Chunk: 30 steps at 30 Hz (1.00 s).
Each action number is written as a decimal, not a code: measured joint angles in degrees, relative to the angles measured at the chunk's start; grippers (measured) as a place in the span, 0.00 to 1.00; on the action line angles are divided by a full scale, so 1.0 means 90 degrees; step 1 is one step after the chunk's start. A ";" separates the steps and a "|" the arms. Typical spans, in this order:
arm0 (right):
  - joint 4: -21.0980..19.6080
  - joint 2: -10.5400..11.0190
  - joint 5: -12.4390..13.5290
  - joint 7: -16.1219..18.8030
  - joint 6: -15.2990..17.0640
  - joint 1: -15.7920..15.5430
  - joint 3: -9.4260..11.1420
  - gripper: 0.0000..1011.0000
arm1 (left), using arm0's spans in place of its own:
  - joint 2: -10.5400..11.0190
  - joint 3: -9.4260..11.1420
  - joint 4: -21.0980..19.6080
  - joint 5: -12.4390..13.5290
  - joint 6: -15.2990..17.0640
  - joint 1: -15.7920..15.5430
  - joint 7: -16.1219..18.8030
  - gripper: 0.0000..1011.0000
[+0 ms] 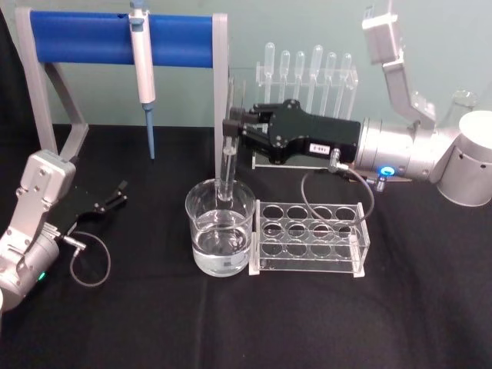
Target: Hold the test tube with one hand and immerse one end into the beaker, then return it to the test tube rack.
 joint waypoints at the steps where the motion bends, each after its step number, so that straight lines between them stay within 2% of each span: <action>1: 0.0031 -0.0008 -0.0009 0.0005 -0.0010 -0.0008 -0.0015 0.23 | 0.0000 0.0000 0.0000 0.0000 0.0000 0.0000 0.0000 0.99; 16: 0.0839 -0.0314 -0.0292 0.0382 -0.0496 -0.0091 -0.0224 0.23 | 0.0000 0.0000 0.0000 0.0000 0.0000 0.0000 0.0000 0.99; 30: 0.1226 -0.0495 -0.0708 0.0401 -0.0735 -0.0173 -0.0313 0.23 | 0.0000 0.0000 0.0000 0.0000 0.0000 0.0000 0.0000 0.99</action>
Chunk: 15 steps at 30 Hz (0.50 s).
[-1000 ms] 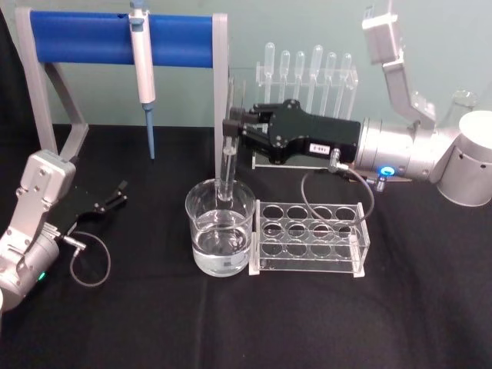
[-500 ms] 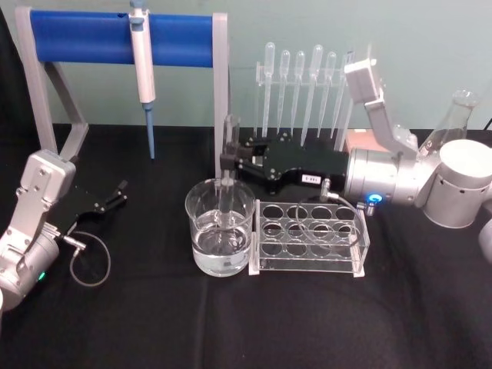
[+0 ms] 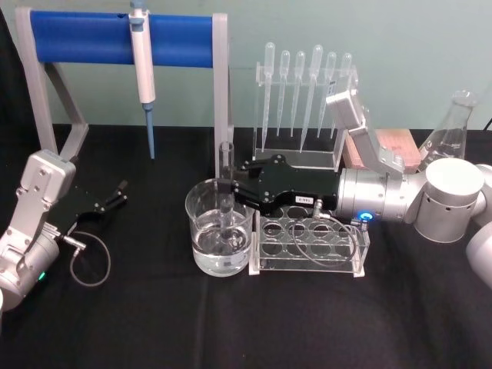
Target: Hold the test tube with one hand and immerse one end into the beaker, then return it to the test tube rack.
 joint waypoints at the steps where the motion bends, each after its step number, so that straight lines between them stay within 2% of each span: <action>1: 0.0018 -0.0009 -0.0016 0.0000 -0.0011 -0.0007 0.0001 0.23 | 0.0000 0.0000 0.0000 0.0000 0.0000 0.0000 0.0000 0.99; 15: 0.0282 -0.0181 -0.0228 0.0023 -0.0217 -0.0143 0.0087 0.23 | 0.0000 0.0000 0.0000 0.0000 0.0000 0.0000 0.0000 0.99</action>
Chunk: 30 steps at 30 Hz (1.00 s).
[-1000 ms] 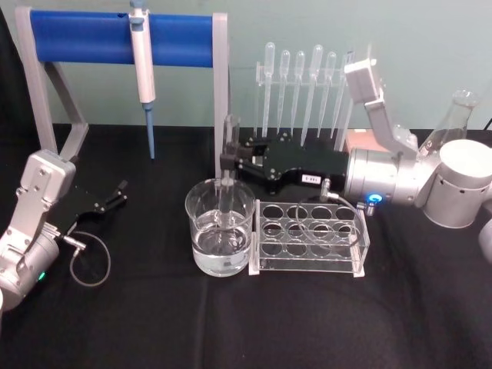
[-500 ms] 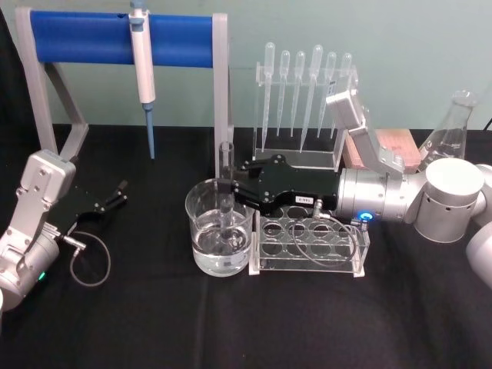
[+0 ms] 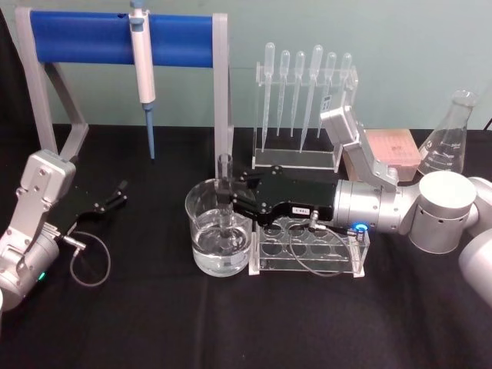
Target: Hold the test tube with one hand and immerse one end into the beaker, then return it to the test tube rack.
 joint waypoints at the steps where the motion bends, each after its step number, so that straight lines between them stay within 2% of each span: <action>1: 0.0005 -0.0005 -0.0007 0.0006 -0.0003 -0.0006 0.0005 0.23 | 0.0000 0.0000 0.0000 0.0000 0.0000 0.0000 0.0000 0.99; 30: 0.0050 -0.0040 -0.0023 0.0041 -0.0002 -0.0040 0.0046 0.23 | 0.0000 0.0000 0.0000 0.0000 0.0000 0.0000 0.0000 0.99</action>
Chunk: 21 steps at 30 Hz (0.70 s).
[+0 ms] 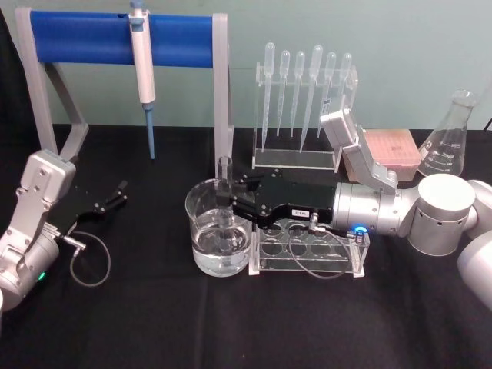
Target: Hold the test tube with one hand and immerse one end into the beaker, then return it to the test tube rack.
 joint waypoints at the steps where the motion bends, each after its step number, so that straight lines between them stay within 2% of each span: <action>1: 0.0000 0.0000 0.0000 0.0000 0.0000 0.0000 -0.0001 0.23 | 0.0000 0.0000 0.0000 0.0000 0.0000 0.0000 0.0000 0.99; 21: -0.0005 0.0004 0.0000 -0.0004 0.0004 0.0005 -0.0004 0.23 | 0.0000 0.0000 0.0000 0.0000 0.0000 0.0000 0.0000 0.99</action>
